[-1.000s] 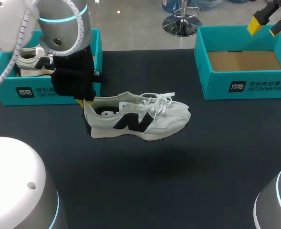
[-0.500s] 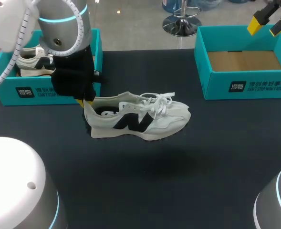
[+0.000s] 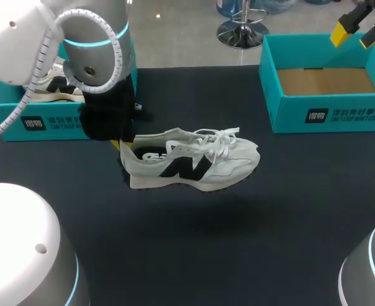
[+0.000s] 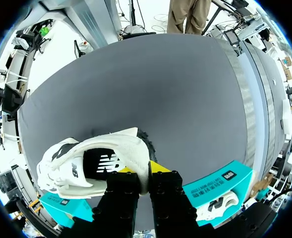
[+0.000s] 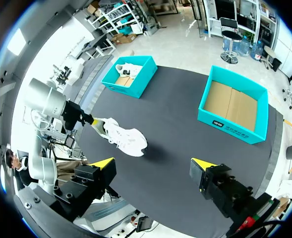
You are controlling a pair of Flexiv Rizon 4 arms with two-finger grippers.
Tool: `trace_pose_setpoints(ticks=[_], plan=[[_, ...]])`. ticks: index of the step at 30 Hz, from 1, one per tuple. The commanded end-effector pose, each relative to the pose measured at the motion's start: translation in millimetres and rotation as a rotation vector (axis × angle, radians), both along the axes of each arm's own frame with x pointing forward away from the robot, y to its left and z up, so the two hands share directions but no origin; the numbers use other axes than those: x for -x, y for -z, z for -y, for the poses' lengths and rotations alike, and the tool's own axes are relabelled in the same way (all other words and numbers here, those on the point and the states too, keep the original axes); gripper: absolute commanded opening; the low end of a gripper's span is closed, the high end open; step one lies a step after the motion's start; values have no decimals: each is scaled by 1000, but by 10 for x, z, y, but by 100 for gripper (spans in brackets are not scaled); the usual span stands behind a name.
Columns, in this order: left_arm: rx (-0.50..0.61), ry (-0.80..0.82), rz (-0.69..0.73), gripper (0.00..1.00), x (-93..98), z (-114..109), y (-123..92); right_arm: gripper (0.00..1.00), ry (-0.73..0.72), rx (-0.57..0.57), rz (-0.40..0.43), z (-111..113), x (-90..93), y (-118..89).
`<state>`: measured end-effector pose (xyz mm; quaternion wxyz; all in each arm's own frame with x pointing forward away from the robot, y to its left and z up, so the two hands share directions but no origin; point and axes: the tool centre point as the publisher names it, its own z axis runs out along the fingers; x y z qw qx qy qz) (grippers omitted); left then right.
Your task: Take the shoe out of the shoebox, open the shoe tongue, remove and reinsert the insole, then place the shoe into the shoebox
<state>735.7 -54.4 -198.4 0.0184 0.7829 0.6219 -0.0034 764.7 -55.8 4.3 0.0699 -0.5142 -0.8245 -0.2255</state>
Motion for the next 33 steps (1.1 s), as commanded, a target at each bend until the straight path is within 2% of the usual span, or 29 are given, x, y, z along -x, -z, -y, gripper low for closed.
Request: trace_pose_setpoints(ticks=[1, 7, 15, 25, 33], plan=[[26, 18, -8, 0, -70, 134, 299, 100, 1, 3, -3, -3, -13, -4], [27, 21, -2, 0, -67, 261, 651, 100, 1, 3, -3, -3, -13, -4], [-3, 20, 10, 0, -46, 308, 961, 100, 1, 3, -3, -3, -13, -4], [-19, -11, -11, 0, -37, 321, 1264, 100, 1, 3, -3, -3, -13, -4], [-27, -19, -29, 0, 18, 322, 1412, 100, 1, 3, -3, -3, -13, -4]])
